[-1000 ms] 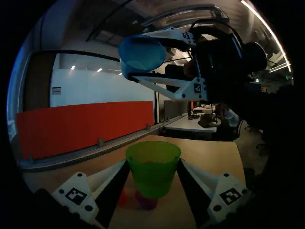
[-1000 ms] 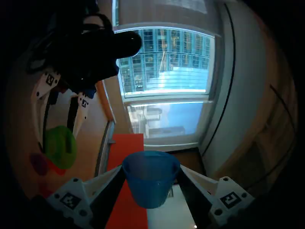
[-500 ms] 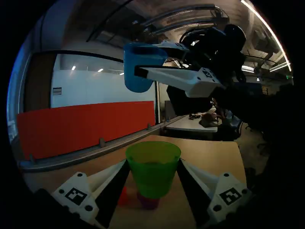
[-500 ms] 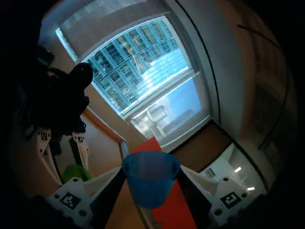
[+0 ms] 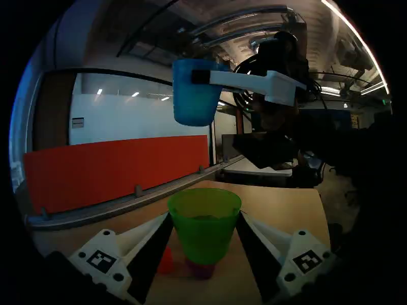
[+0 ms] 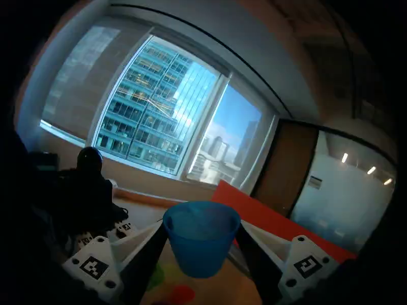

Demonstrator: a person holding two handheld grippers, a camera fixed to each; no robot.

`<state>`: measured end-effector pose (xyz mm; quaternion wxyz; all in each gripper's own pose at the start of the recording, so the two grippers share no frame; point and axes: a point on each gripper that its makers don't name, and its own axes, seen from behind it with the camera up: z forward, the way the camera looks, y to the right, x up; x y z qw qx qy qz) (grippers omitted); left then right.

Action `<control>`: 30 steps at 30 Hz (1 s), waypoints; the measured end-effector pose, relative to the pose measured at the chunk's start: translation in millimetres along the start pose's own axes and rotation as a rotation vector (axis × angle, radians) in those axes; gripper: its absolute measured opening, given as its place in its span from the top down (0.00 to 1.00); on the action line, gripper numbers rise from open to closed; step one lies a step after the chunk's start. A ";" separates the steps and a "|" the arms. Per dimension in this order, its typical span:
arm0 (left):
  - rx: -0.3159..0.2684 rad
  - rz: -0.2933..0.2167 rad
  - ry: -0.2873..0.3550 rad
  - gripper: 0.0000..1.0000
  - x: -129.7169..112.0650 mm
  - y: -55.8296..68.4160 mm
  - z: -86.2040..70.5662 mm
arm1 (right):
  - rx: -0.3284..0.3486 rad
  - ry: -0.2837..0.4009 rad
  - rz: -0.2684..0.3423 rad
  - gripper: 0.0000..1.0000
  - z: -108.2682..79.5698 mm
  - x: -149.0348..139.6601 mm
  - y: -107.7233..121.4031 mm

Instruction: Pour water

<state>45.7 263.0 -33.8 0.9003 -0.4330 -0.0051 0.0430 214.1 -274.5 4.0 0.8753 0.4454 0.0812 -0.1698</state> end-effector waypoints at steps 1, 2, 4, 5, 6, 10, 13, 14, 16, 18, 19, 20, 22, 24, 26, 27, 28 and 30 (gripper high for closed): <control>0.001 0.000 0.000 0.16 0.2 -0.2 0.0 | 0.003 0.001 0.029 0.09 0.0 -0.5 -1.0; 0.001 0.000 0.000 0.16 0.5 -0.4 0.1 | 0.007 0.003 0.061 0.09 0.0 -1.0 -2.1; 0.003 0.002 -0.001 0.16 0.8 -1.1 -0.2 | 0.008 0.003 0.110 0.09 -0.6 -2.6 -2.6; 0.004 0.003 -0.002 0.16 1.0 -1.5 -0.3 | 0.008 0.002 0.136 0.09 -1.0 -3.6 -2.6; 0.006 0.004 -0.002 0.16 1.3 -2.0 -0.5 | 0.007 0.002 0.154 0.09 -1.4 -4.7 -2.3; 0.013 0.005 -0.004 0.16 2.4 -4.9 -0.8 | 0.002 -0.003 0.203 0.09 -2.8 -10.8 -0.9; 0.020 0.005 -0.005 0.16 3.0 -7.6 -0.9 | 0.002 -0.010 0.231 0.09 -4.3 -16.0 -0.8; 0.023 0.006 -0.006 0.16 3.0 -8.5 -1.0 | 0.003 -0.011 0.240 0.09 -4.9 -17.7 -0.7; 0.027 0.006 -0.007 0.16 2.5 -10.2 -1.9 | -0.002 -0.015 0.247 0.09 -6.6 -22.0 1.0; 0.031 0.007 -0.010 0.16 1.6 -12.0 -3.3 | -0.009 -0.021 0.252 0.09 -8.6 -27.2 3.3; 0.033 0.008 -0.012 0.16 1.0 -12.7 -4.0 | -0.013 -0.025 0.253 0.09 -9.7 -30.2 4.4; 0.036 0.008 -0.015 0.16 0.4 -13.4 -4.8 | -0.018 -0.030 0.253 0.09 -10.9 -33.5 5.6; 0.041 0.009 -0.020 0.16 -0.9 -15.5 -6.2 | -0.022 -0.039 0.257 0.08 -13.3 -39.2 6.8; 0.047 0.010 -0.027 0.16 -2.7 -18.0 -7.8 | -0.025 -0.048 0.261 0.09 -16.0 -45.1 7.6; 0.053 0.010 -0.036 0.16 -5.6 -20.8 -9.9 | -0.027 -0.054 0.265 0.08 -18.8 -50.8 7.9; 0.056 0.010 -0.040 0.16 -7.2 -22.2 -10.9 | -0.028 -0.058 0.266 0.08 -20.5 -54.0 8.1; 0.059 0.011 -0.045 0.16 -8.9 -23.8 -11.8 | -0.028 -0.063 0.266 0.09 -22.5 -57.6 8.2; 0.066 0.012 -0.056 0.16 -12.7 -27.1 -13.9 | -0.030 -0.073 0.265 0.08 -26.8 -65.7 8.9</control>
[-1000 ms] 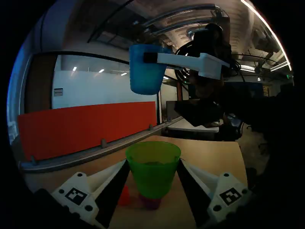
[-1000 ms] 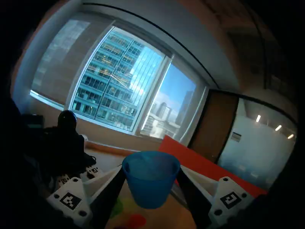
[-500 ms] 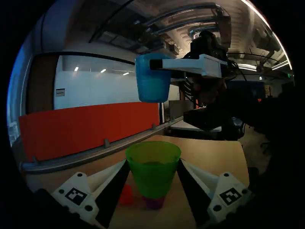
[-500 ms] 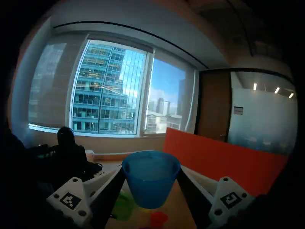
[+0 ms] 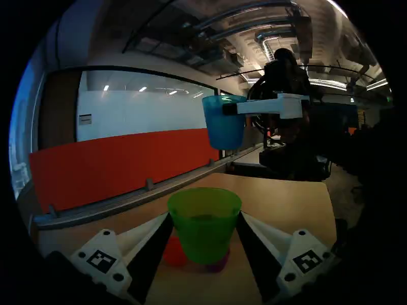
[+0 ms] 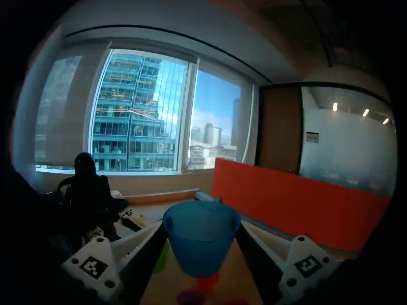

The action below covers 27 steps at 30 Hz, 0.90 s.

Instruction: Pour water

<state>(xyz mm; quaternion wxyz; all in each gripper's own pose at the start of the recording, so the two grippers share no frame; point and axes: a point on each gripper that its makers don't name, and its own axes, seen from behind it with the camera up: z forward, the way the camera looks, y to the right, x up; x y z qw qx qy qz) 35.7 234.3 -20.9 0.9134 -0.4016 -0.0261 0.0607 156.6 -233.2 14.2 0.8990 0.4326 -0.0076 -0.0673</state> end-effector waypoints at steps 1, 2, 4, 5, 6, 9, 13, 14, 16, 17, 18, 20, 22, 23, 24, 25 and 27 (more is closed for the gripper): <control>0.003 0.002 -0.006 0.16 -2.0 -1.5 -0.9 | -0.004 -0.005 -0.001 0.08 -1.8 -4.2 2.0; 0.007 0.004 -0.013 0.16 -4.2 -3.1 -2.0 | -0.009 -0.011 -0.002 0.08 -3.8 -8.8 4.2; 0.011 0.006 -0.025 0.16 -8.3 -4.8 -3.6 | -0.016 -0.019 -0.003 0.08 -7.1 -16.8 7.4; 0.013 0.007 -0.031 0.16 -10.7 -5.5 -4.5 | -0.020 -0.024 -0.003 0.08 -9.0 -21.3 9.1; 0.013 0.007 -0.038 0.16 -12.9 -5.9 -5.1 | -0.023 -0.027 -0.002 0.09 -10.5 -24.4 10.4; 0.013 0.007 -0.059 0.16 -20.4 -7.0 -6.0 | -0.029 -0.035 0.006 0.08 -14.7 -31.9 13.6; 0.021 0.009 -0.085 0.16 -30.8 -12.6 -6.4 | -0.032 -0.043 0.021 0.08 -19.6 -42.1 17.3; 0.026 0.009 -0.092 0.16 -33.6 -14.6 -6.6 | -0.032 -0.045 0.026 0.08 -20.9 -45.3 18.4; 0.029 0.008 -0.103 0.16 -37.8 -17.3 -7.2 | -0.034 -0.053 0.033 0.08 -23.1 -51.9 20.5; 0.030 0.006 -0.109 0.16 -40.0 -18.6 -7.5 | -0.035 -0.058 0.036 0.08 -24.3 -55.7 21.7; 0.030 0.005 -0.115 0.16 -42.0 -19.6 -7.9 | -0.034 -0.063 0.038 0.08 -25.4 -59.2 22.4; 0.030 0.002 -0.128 0.16 -46.6 -21.5 -8.7 | -0.030 -0.076 0.039 0.08 -27.7 -66.6 23.1; 0.031 0.002 -0.142 0.16 -51.3 -23.4 -9.5 | -0.026 -0.090 0.036 0.08 -29.5 -74.1 23.1; 0.032 0.002 -0.150 0.16 -54.1 -24.5 -9.9 | -0.024 -0.098 0.034 0.08 -30.5 -78.4 22.9; 0.033 0.003 -0.157 0.16 -56.4 -25.4 -10.2 | -0.022 -0.106 0.032 0.08 -31.2 -82.4 22.8; 0.034 0.005 -0.165 0.16 -58.6 -26.4 -10.3 | -0.020 -0.115 0.031 0.08 -31.8 -86.6 22.8; 0.036 0.007 -0.180 0.16 -63.4 -28.2 -10.6 | -0.014 -0.134 0.030 0.08 -33.3 -95.6 22.4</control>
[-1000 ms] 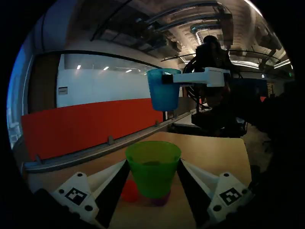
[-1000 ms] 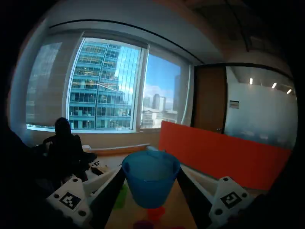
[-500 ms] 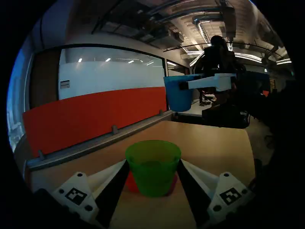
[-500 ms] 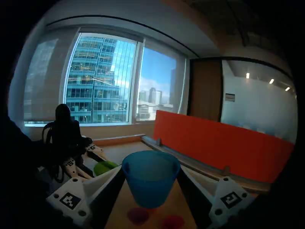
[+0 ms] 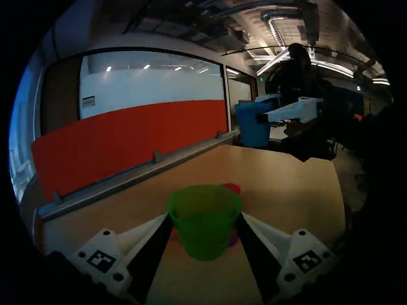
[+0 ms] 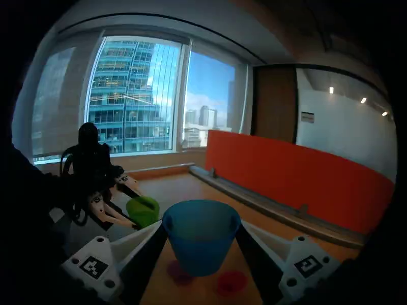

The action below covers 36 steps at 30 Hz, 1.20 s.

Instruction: Pour water

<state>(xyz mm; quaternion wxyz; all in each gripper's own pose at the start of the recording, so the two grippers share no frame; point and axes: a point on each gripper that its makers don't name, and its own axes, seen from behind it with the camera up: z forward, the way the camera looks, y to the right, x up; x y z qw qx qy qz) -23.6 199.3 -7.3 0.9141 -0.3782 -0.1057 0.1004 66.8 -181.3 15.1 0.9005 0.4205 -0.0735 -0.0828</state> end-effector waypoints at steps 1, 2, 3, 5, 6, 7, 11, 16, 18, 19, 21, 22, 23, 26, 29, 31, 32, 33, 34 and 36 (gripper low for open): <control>-0.001 0.000 -0.007 0.16 -2.2 -0.5 0.4 | 0.004 -0.009 0.001 0.08 -0.2 -4.3 -0.4; -0.001 0.001 -0.016 0.16 -4.6 -1.0 0.9 | 0.008 -0.020 0.002 0.08 -0.4 -9.2 -0.8; -0.002 0.001 -0.024 0.16 -6.8 -1.4 1.4 | 0.010 -0.028 0.003 0.08 -0.5 -13.2 -0.8; -0.006 0.002 -0.040 0.16 -11.5 -2.0 2.7 | 0.015 -0.045 0.005 0.08 -0.8 -21.4 -0.5; -0.007 0.003 -0.048 0.16 -13.9 -2.3 3.4 | 0.016 -0.053 0.005 0.08 -0.9 -25.2 -0.2; -0.008 0.004 -0.057 0.16 -16.4 -2.5 4.1 | 0.018 -0.061 0.005 0.08 -0.9 -29.1 0.2; -0.011 0.007 -0.100 0.16 -30.3 -3.6 8.0 | 0.026 -0.095 0.004 0.08 -1.5 -45.1 1.8; -0.015 0.011 -0.162 0.16 -50.3 -4.3 13.3 | 0.039 -0.143 0.002 0.08 -2.5 -67.5 2.6; -0.017 0.015 -0.182 0.16 -57.0 -4.4 15.2 | 0.046 -0.163 0.000 0.08 -2.6 -77.2 2.4; -0.019 0.017 -0.191 0.16 -60.0 -4.1 16.1 | 0.050 -0.172 -0.001 0.08 -2.7 -81.6 1.9; -0.023 0.020 -0.210 0.16 -66.1 -3.6 17.9 | 0.058 -0.191 -0.002 0.08 -2.6 -90.5 1.0; -0.025 0.020 -0.220 0.16 -69.0 -3.3 18.8 | 0.062 -0.198 -0.002 0.08 -2.4 -94.1 0.7; -0.028 0.019 -0.230 0.16 -72.3 -2.9 19.7 | 0.065 -0.206 -0.001 0.08 -2.1 -98.1 0.4; -0.036 0.019 -0.257 0.16 -80.0 -2.3 22.2 | 0.074 -0.227 0.004 0.08 -0.5 -108.8 0.3; -0.041 0.026 -0.277 0.16 -86.6 -2.7 24.2 | 0.077 -0.247 0.007 0.08 1.7 -118.9 1.3; -0.044 0.029 -0.289 0.16 -90.7 -2.9 25.5 | 0.081 -0.258 0.009 0.08 2.7 -125.4 1.3; -0.046 0.031 -0.296 0.16 -93.0 -2.9 26.2 | 0.084 -0.265 0.011 0.08 3.2 -129.0 1.1; -0.049 0.031 -0.302 0.16 -95.0 -2.8 26.9 | 0.088 -0.272 0.012 0.08 3.6 -132.6 0.7; -0.052 0.030 -0.308 0.16 -97.0 -2.5 27.6 | 0.092 -0.280 0.013 0.08 3.9 -136.3 0.2; -0.059 0.028 -0.320 0.16 -101.1 -2.0 29.1 | 0.099 -0.297 0.016 0.08 4.5 -144.4 -1.0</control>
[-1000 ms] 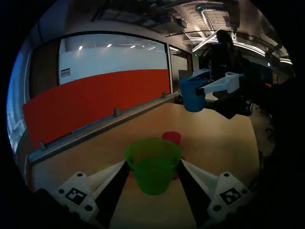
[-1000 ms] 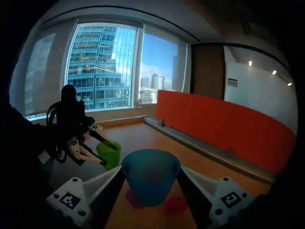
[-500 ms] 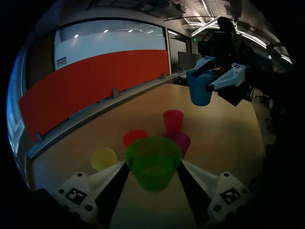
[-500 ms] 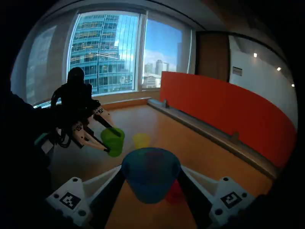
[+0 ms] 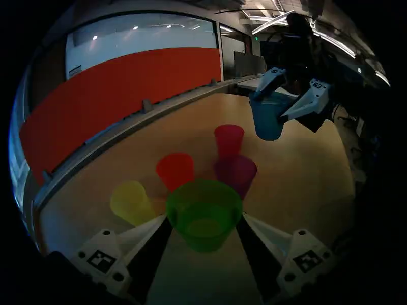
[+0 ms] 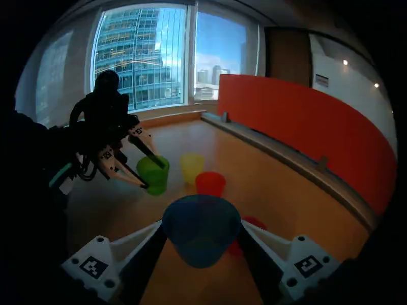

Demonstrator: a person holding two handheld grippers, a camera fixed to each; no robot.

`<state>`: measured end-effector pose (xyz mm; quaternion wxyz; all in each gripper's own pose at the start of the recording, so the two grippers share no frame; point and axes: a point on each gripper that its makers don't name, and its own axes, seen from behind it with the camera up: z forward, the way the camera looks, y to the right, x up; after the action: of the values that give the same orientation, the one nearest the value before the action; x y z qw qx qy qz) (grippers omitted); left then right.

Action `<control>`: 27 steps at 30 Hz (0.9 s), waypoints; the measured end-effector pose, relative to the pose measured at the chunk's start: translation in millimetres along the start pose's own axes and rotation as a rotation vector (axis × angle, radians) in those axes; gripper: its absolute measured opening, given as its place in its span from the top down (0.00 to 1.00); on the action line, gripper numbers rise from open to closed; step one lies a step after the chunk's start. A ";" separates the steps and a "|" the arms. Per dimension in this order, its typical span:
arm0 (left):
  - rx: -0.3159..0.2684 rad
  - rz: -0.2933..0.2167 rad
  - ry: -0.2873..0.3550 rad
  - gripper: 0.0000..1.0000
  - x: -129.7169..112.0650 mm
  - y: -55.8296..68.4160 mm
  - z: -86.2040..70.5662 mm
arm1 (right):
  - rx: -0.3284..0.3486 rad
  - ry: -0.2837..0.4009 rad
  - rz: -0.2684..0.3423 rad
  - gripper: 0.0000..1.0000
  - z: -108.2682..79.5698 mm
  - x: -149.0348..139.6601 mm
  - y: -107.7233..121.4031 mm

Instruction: Pour water

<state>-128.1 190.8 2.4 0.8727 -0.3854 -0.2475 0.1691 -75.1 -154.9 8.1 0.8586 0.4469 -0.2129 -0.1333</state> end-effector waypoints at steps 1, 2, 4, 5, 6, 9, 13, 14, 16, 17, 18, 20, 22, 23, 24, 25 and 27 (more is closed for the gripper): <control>-0.003 -0.002 -0.005 0.16 -1.4 0.1 1.4 | 0.002 -0.008 0.000 0.08 1.6 -3.8 -0.3; -0.006 -0.004 -0.010 0.16 -3.0 0.1 2.9 | 0.004 -0.018 0.000 0.08 3.4 -8.0 -0.7; -0.009 -0.008 -0.017 0.16 -5.9 0.0 5.6 | 0.010 -0.033 -0.002 0.08 6.4 -15.3 -2.0; -0.011 -0.010 -0.021 0.16 -7.5 -0.1 7.1 | 0.013 -0.041 -0.003 0.08 8.0 -19.3 -2.8; -0.012 -0.012 -0.025 0.16 -9.2 -0.3 8.5 | 0.016 -0.048 -0.004 0.08 9.3 -22.5 -3.6; -0.017 -0.017 -0.038 0.16 -15.2 -0.9 12.8 | 0.025 -0.066 -0.006 0.08 12.7 -30.9 -6.0; -0.024 -0.021 -0.050 0.16 -22.6 -1.6 18.0 | 0.032 -0.084 -0.006 0.08 16.5 -39.6 -8.2; -0.025 -0.021 -0.053 0.16 -24.4 -1.9 19.4 | 0.033 -0.089 -0.005 0.08 17.5 -41.8 -8.6; -0.027 -0.024 -0.055 0.16 -26.7 -2.1 21.7 | 0.036 -0.094 -0.002 0.08 19.6 -44.8 -9.1; -0.029 -0.025 -0.056 0.16 -27.9 -2.3 23.0 | 0.037 -0.096 0.000 0.08 20.7 -46.4 -9.4; -0.030 -0.027 -0.056 0.16 -28.8 -2.3 24.0 | 0.038 -0.098 0.002 0.08 21.7 -47.5 -9.7; -0.032 -0.031 -0.056 0.16 -30.5 -2.3 25.9 | 0.041 -0.100 0.006 0.08 23.5 -49.3 -10.3; -0.035 -0.034 -0.057 0.16 -32.5 -2.1 27.6 | 0.043 -0.102 0.010 0.08 24.7 -50.8 -10.9; -0.037 -0.036 -0.057 0.16 -33.6 -2.0 28.6 | 0.045 -0.103 0.013 0.08 25.4 -51.5 -11.2; -0.038 -0.038 -0.058 0.16 -34.5 -2.1 29.4 | 0.046 -0.104 0.014 0.08 25.8 -52.2 -11.4; -0.038 -0.039 -0.058 0.16 -35.4 -2.2 30.1 | 0.046 -0.106 0.013 0.08 26.3 -52.8 -11.5; -0.039 -0.042 -0.058 0.16 -37.1 -2.6 31.5 | 0.047 -0.109 0.013 0.08 27.1 -54.1 -11.7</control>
<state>-175.9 189.6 11.4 0.8608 -0.3919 -0.2842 0.1569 -136.0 -158.0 -1.0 0.8357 0.4578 -0.2653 -0.1469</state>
